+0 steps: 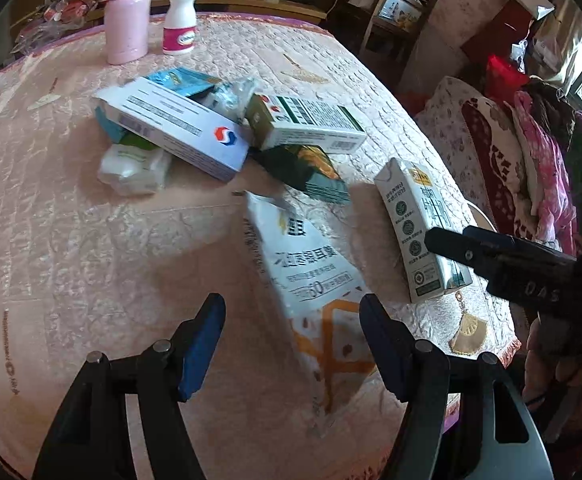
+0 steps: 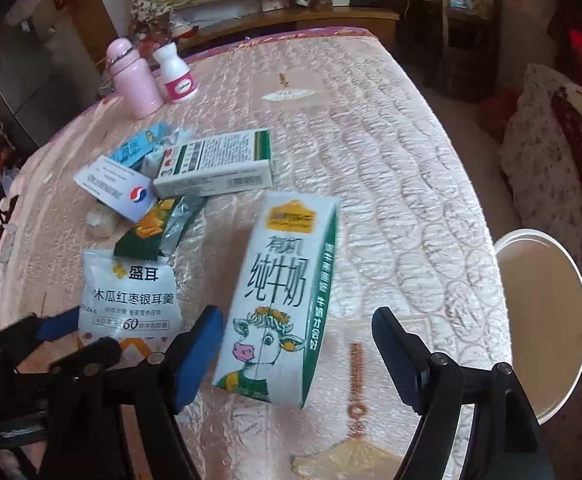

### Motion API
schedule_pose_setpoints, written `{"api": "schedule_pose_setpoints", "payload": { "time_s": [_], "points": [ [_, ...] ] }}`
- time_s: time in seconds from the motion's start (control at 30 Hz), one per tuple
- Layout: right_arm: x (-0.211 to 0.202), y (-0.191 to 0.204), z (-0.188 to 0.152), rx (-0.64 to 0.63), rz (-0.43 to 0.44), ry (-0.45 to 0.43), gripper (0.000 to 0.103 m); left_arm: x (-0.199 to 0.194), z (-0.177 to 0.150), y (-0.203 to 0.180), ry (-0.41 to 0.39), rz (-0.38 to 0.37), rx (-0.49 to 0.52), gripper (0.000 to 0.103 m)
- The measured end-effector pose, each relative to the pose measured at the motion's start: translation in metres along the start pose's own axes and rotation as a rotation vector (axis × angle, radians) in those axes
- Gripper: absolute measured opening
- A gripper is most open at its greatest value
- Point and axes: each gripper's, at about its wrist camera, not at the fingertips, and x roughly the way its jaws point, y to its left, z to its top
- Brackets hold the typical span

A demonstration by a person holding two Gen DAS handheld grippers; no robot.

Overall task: Collect trash
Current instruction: 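Grasp the milk carton with the right tool while the left tool grasps the snack packet, then carry carton and snack packet over the white bucket and open both tools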

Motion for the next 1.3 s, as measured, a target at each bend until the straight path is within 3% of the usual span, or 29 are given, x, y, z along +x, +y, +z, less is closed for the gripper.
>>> {"api": "schedule_pose_setpoints", "payload": {
  "time_s": [0.07,0.1,0.13,0.23,0.3,0.47,0.7,1.03,1.3],
  "points": [
    [0.000,-0.003,0.003,0.026,0.026,-0.011,0.080,0.004,-0.001,-0.001,0.007,-0.011,-0.008,0.066],
    [0.001,-0.003,0.004,0.033,0.028,-0.020,0.080,0.006,-0.001,-0.003,0.010,-0.023,-0.007,0.059],
    [0.004,-0.001,0.005,0.029,0.022,-0.026,0.080,0.007,-0.002,-0.004,0.017,-0.027,-0.002,0.039],
    [0.020,0.010,0.008,-0.016,0.023,-0.015,0.080,0.006,-0.003,-0.008,0.012,-0.032,0.003,0.023],
    [0.024,0.013,0.004,-0.025,0.021,-0.027,0.056,0.000,-0.005,-0.009,0.003,-0.032,0.006,0.014],
    [0.003,-0.002,-0.007,0.006,0.047,-0.079,0.056,-0.027,-0.006,-0.017,-0.037,-0.059,0.039,0.011],
    [-0.047,-0.036,-0.015,0.036,0.031,-0.175,0.056,-0.051,0.005,-0.061,-0.101,-0.107,0.132,0.011],
    [-0.092,-0.094,-0.031,0.138,-0.042,-0.250,0.056,-0.030,0.028,-0.141,-0.144,-0.118,0.257,0.011],
    [-0.105,-0.149,-0.046,0.236,-0.104,-0.265,0.056,0.003,0.046,-0.188,-0.123,-0.139,0.294,0.011]
  ]
}}
